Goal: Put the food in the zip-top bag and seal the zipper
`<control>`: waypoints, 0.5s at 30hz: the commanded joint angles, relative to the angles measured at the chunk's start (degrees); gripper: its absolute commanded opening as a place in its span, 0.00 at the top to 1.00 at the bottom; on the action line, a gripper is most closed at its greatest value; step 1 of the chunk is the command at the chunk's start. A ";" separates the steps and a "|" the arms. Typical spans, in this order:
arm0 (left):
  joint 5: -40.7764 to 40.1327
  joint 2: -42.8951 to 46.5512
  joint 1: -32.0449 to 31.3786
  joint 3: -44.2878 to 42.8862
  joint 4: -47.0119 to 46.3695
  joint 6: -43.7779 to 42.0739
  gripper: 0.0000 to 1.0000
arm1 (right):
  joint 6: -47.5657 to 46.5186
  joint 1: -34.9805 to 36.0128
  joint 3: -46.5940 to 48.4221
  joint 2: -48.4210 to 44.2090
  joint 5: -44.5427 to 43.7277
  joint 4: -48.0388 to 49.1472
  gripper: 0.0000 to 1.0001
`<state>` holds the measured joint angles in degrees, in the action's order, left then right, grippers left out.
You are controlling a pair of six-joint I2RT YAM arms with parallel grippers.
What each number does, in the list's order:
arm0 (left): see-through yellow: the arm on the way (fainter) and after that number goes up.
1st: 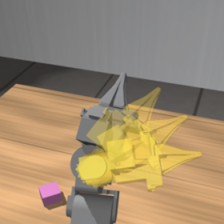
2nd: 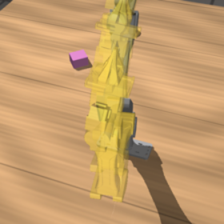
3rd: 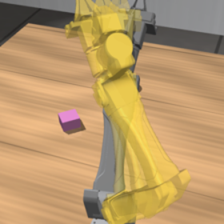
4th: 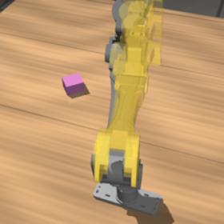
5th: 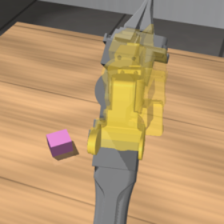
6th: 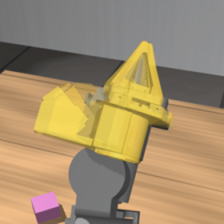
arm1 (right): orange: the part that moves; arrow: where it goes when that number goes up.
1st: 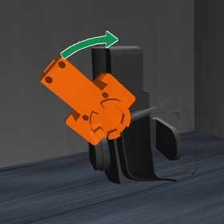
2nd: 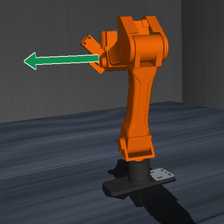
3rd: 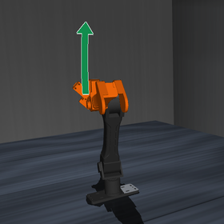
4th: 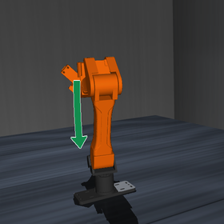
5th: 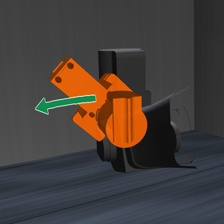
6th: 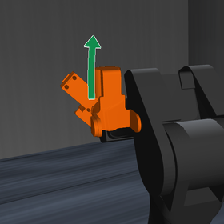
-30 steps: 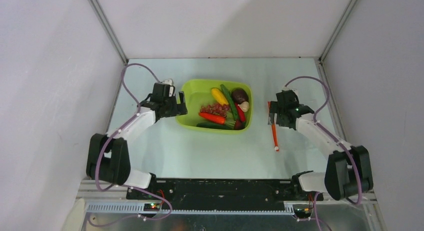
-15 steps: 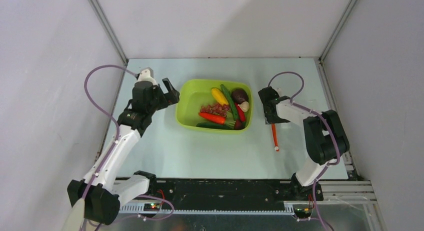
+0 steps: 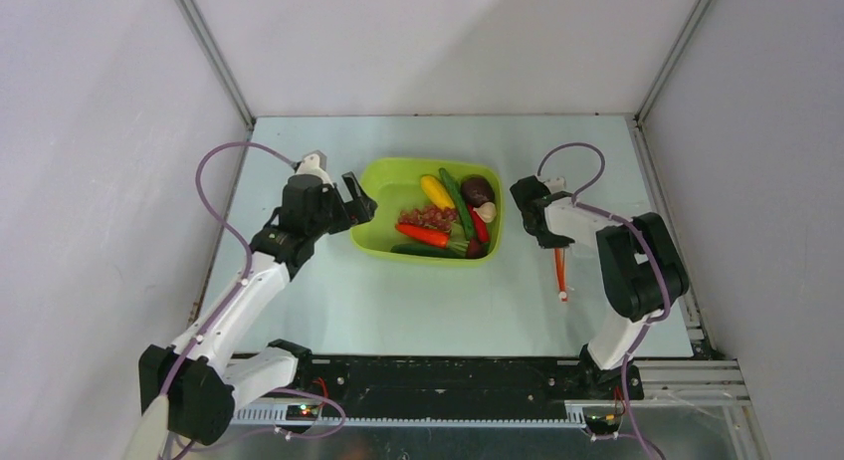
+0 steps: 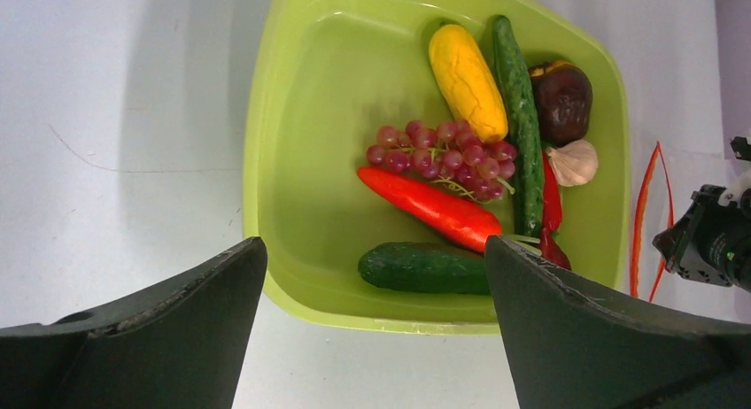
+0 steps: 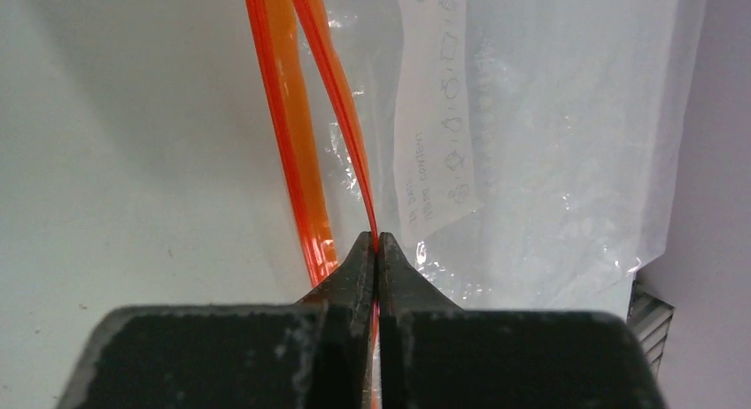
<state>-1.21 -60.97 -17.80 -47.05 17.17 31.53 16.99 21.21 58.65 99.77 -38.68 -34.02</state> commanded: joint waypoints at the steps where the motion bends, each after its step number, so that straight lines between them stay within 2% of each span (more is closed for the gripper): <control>1: 2.17 1.36 -0.99 -0.55 -2.43 0.38 0.00 | 3.15 0.31 2.16 -4.05 -6.02 -1.55 1.00; 4: 2.64 2.52 -1.62 -0.48 -2.48 0.15 0.00 | 3.68 0.76 1.96 -7.68 -7.78 -2.56 1.00; 8: 4.64 4.03 -2.69 -0.74 -2.84 -0.47 0.00 | 2.59 2.15 1.86 -15.43 -5.79 -4.32 1.00; 12: 9.68 3.18 -4.65 -2.36 -4.71 -0.30 0.00 | 0.59 3.23 1.93 -26.16 3.51 -6.86 1.00; 15: 13.51 0.59 -8.34 -5.02 -5.96 0.18 0.00 | 0.97 4.29 1.96 -31.19 9.40 -9.89 1.00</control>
<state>5.28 -58.33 -22.35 -47.37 15.16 31.51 17.89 24.29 58.81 74.43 -37.19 -39.31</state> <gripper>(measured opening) 0.996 0.011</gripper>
